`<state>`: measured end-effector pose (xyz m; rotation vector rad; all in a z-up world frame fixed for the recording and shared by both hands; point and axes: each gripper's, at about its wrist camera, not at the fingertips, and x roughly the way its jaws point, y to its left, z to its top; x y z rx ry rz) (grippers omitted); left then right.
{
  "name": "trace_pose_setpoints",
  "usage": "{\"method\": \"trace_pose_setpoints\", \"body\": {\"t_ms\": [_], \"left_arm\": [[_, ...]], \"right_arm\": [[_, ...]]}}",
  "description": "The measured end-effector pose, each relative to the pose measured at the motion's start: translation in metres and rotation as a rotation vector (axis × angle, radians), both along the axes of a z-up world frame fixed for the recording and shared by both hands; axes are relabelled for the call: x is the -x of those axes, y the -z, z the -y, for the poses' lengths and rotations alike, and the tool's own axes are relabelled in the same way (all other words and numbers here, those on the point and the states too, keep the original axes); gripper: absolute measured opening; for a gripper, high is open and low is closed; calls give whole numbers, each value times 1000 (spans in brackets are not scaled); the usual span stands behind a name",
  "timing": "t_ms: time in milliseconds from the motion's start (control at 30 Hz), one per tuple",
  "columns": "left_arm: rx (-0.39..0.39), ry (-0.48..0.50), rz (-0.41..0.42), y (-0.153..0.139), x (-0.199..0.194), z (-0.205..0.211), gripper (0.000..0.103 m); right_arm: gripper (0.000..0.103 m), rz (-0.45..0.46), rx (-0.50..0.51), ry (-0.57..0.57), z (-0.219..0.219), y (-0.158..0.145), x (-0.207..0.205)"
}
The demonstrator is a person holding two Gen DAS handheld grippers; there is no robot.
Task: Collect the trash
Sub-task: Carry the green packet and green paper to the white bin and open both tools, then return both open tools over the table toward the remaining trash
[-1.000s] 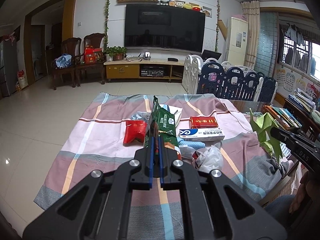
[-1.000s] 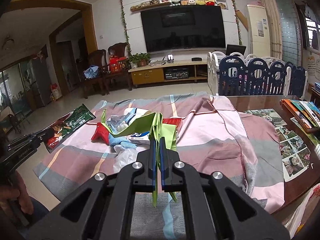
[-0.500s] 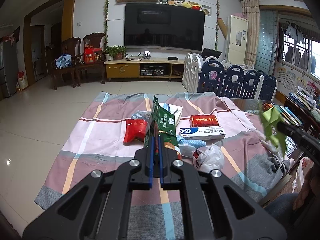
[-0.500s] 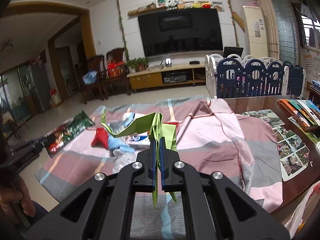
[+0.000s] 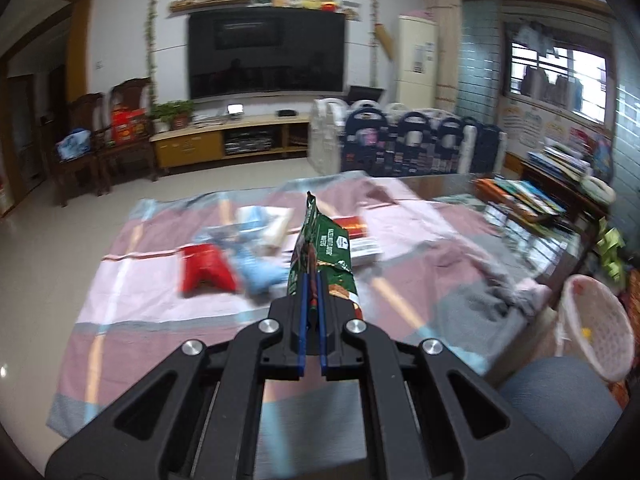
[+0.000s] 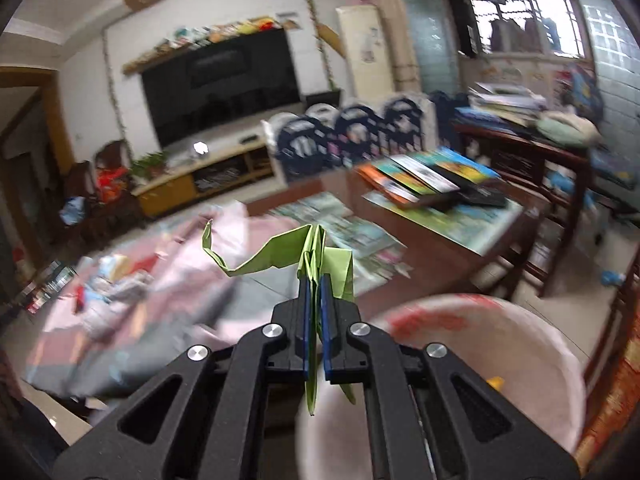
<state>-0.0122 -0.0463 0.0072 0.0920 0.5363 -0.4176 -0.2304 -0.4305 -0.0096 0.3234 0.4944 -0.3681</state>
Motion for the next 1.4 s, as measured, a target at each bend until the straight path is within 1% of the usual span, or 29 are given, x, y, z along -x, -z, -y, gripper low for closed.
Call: {"method": "trace_pose_setpoints", "body": {"t_ms": [33, 67, 100, 167, 200, 267, 300, 333, 400, 433, 467, 500, 533, 567, 600, 667, 700, 767, 833, 867, 967, 1000, 1067, 1100, 1200, 1233, 1300, 1367, 1400], "left_arm": [[10, 46, -6, -3, 5, 16, 5], [18, 98, -16, -6, 11, 35, 5], [20, 158, -23, -10, 18, 60, 5], [12, 290, -39, -19, 37, 115, 5], [7, 334, -45, -21, 44, 134, 5], [-1, 449, -71, -26, 62, 184, 5], [4, 508, -92, -28, 71, 210, 6], [13, 568, -117, -29, 81, 236, 6], [26, 637, -149, -25, 96, 273, 6], [25, 660, -164, -23, 101, 288, 10], [21, 680, -186, -18, 105, 302, 17], [6, 695, -218, -12, 108, 316, 48], [-10, 677, -216, -7, 111, 324, 79], [-16, 630, -176, -5, 114, 323, 85], [-11, 604, -149, -5, 115, 317, 85], [14, 562, -142, -6, 110, 298, 86], [29, 519, -132, -9, 103, 281, 86], [45, 433, -81, -21, 90, 247, 89], [47, 322, -12, -32, 78, 204, 93], [44, 253, 26, -37, 70, 174, 94], [26, 97, 86, -51, 52, 108, 95], [17, 22, 107, -54, 46, 78, 96], [4, -87, 133, -58, 39, 32, 97], [-7, -160, 150, -58, 36, 5, 97], [-37, -316, 167, -54, 28, -51, 98], [-46, -354, 167, -52, 26, -65, 98], [-58, -416, 172, -45, 24, -88, 98], [-71, -452, 173, -36, 26, -100, 98], [-64, -467, 158, -28, 26, -105, 98]], "right_arm": [[21, -29, -12, 17, 11, 10, 11], [52, -68, -34, 29, 21, 21, 19], [73, -88, -48, 41, 27, 26, 23], [75, -72, -61, 116, 37, 31, 44], [75, -51, -69, 147, 40, 30, 53], [77, 23, -72, 229, 47, 20, 78], [80, 64, -71, 261, 49, 14, 88], [80, 111, -72, 290, 51, 5, 99], [81, 186, -66, 324, 57, -11, 114], [81, 206, -63, 326, 56, -16, 118], [81, 223, -58, 326, 55, -24, 121], [82, 238, -55, 324, 55, -30, 122], [83, 249, -53, 314, 53, -33, 122], [84, 246, -52, 296, 51, -37, 117], [84, 239, -48, 278, 49, -39, 111], [84, 227, -41, 231, 38, -38, 99], [84, 218, -47, 197, 30, -36, 88], [84, 199, -69, 138, 13, -33, 68], [84, 192, -87, 77, -9, -33, 46], [84, 187, -92, 39, -23, -34, 32], [84, 185, -81, -92, -69, -40, -12], [84, 182, -75, -138, -86, -43, -27], [84, 182, -59, -223, -120, -48, -53], [84, 181, -45, -269, -140, -50, -68], [84, 188, 7, -377, -188, -54, -100], [84, 190, 33, -407, -204, -54, -109], [84, 180, 66, -444, -226, -53, -121], [84, 177, 83, -485, -244, -46, -130], [84, 153, 95, -496, -249, -41, -134]]}}
